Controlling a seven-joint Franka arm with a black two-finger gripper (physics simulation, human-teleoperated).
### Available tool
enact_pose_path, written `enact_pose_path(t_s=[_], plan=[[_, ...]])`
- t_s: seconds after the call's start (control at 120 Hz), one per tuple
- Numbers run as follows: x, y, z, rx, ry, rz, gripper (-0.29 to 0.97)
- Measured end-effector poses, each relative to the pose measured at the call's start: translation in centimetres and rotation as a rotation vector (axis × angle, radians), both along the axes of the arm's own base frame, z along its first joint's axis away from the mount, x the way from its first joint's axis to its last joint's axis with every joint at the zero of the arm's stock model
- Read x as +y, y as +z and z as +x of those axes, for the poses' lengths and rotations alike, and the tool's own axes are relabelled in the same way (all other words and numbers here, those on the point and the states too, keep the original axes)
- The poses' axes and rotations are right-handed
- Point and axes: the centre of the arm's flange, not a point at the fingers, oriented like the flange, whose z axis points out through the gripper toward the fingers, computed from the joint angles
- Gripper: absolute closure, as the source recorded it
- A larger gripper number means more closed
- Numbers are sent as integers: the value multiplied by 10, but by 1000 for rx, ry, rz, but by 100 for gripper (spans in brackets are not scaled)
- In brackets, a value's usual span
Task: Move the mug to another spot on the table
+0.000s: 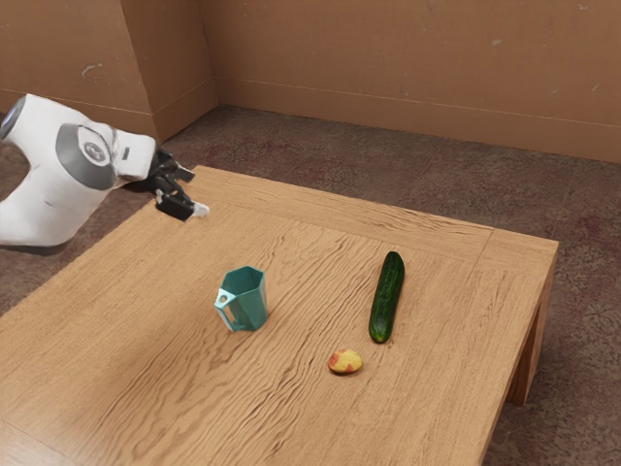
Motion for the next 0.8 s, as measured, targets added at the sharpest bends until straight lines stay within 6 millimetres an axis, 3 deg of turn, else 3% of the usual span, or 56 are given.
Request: enact_pose_path(t_s=[0.05, 0.1, 0.233, 0.317, 0.442, 0.525, 0.8], plan=[[-9, 33, 13, 38, -125, 78, 0], [-26, 52, 21, 114, -204, 116, 0], [-47, 106, 40, 293, -230, 153, 0], [-52, 160, 40, 351, -185, 163, 0], [-59, 222, 28, 431, -95, 168, 0], [-57, 228, 20, 513, -23, 153, 0], [-54, 202, 29, 700, 172, 96, 0]])
